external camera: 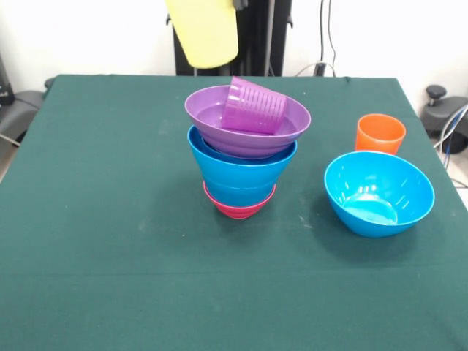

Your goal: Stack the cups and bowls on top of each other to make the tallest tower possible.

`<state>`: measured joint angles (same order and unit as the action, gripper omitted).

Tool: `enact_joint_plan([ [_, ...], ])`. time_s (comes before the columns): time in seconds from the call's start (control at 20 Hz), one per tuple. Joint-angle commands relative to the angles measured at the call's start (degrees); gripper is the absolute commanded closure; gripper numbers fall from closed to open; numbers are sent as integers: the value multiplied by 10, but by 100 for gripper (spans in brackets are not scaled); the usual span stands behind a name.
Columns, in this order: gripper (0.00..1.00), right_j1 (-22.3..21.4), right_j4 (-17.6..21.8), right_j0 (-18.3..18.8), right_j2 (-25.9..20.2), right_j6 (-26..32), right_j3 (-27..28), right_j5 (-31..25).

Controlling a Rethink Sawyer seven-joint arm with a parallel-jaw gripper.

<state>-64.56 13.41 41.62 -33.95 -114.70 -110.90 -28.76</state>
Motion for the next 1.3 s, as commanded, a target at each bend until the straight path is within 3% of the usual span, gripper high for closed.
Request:
enact_joint_plan([
  [0.05, 100, 68, 49, -16, 41, -15, 11, -1],
  [0.35, 100, 83, 53, -13, 41, -8, 19, 4],
  [1.3, 100, 55, 48, 2, 40, 4, 1, -10],
])
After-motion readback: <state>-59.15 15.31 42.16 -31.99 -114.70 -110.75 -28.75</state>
